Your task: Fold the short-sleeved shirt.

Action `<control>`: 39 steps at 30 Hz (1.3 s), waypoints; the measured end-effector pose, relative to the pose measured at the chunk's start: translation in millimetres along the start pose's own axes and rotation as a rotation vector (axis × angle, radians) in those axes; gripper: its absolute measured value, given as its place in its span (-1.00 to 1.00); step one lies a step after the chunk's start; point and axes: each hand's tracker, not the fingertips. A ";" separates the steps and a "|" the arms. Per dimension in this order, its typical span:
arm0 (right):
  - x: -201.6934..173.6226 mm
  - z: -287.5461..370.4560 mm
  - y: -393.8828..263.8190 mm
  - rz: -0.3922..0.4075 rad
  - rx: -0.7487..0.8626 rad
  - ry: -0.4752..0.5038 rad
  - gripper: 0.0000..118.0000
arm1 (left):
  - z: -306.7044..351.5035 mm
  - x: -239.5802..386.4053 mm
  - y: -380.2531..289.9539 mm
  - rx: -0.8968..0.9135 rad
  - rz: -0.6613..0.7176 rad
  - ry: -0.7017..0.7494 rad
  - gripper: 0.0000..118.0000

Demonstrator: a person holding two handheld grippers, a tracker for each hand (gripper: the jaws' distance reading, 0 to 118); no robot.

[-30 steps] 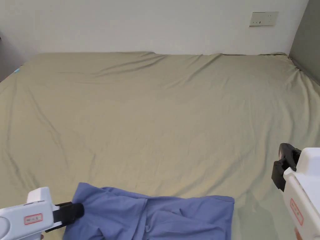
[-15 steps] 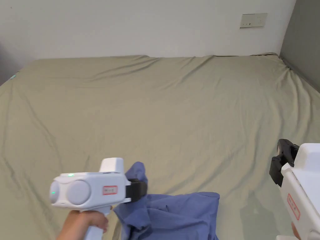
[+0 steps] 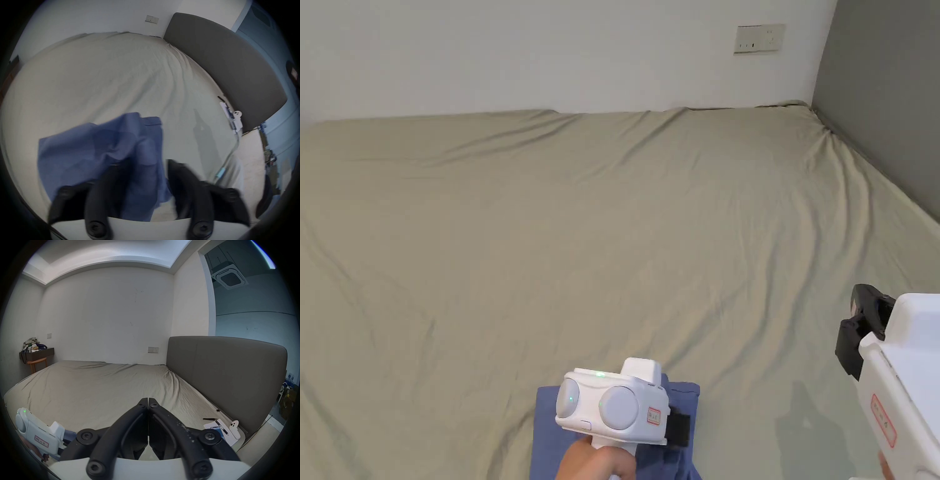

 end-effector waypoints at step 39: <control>8.8 -1.5 -6.3 0.010 -0.031 0.006 -0.96 | -48.2 17.0 -76.6 0.262 -0.193 0.109 -1.00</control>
